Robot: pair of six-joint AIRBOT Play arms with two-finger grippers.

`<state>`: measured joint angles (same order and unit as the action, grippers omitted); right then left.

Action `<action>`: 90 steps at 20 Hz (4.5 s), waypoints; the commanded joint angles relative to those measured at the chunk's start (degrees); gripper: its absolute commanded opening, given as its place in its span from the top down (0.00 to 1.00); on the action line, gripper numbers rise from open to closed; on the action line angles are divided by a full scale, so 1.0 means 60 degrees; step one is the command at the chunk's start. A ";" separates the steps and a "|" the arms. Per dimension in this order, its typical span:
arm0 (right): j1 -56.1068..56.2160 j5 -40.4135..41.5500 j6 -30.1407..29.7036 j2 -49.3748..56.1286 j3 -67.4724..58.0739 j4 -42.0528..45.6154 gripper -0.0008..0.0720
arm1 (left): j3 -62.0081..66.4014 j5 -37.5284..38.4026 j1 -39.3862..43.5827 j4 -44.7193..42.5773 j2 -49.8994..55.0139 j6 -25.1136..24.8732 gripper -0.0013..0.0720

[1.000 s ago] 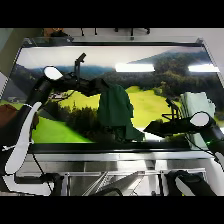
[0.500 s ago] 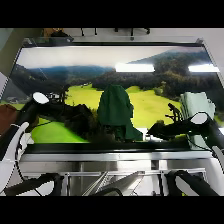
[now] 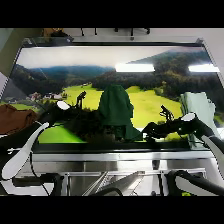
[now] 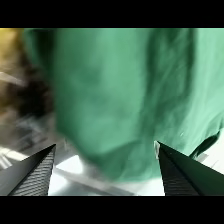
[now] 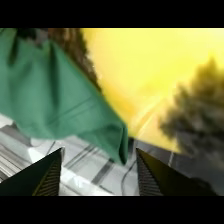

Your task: Fold the shirts.

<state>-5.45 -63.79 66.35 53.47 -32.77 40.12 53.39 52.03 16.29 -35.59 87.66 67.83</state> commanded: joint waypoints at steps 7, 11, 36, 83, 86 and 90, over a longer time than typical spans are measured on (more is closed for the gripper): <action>0.1359 0.1024 -0.0929 0.1359 0.0004 -0.1111 0.59 | 0.0729 0.0066 0.0412 0.0211 0.0936 0.0098 0.26; 0.1497 0.0506 -0.1344 0.0994 -0.0430 -0.1708 0.96 | 0.0732 0.0098 0.0306 0.0200 0.0208 0.0018 0.96; -0.0062 0.0448 -0.1566 0.0219 -1.3304 -0.1049 0.96 | 0.7577 0.0907 -0.0994 -0.1563 -0.4116 0.0280 0.97; -0.0007 0.1096 -0.3351 0.0772 0.0408 -0.2124 0.39 | -0.3042 -0.2051 -0.0423 0.0703 -0.1803 0.1840 0.74; 0.0109 0.1311 -0.3952 0.1239 0.0404 -0.3166 0.39 | -0.3042 -0.1912 -0.0419 0.0699 -0.1803 0.1774 0.78; 0.1246 0.2204 -0.4346 0.1406 0.0382 -0.3734 0.48 | -0.3042 -0.1927 -0.0419 0.0703 -0.1803 0.1770 0.78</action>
<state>-1.83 -54.78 42.70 60.80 -30.41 20.78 35.09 40.27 13.78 -31.48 76.82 78.63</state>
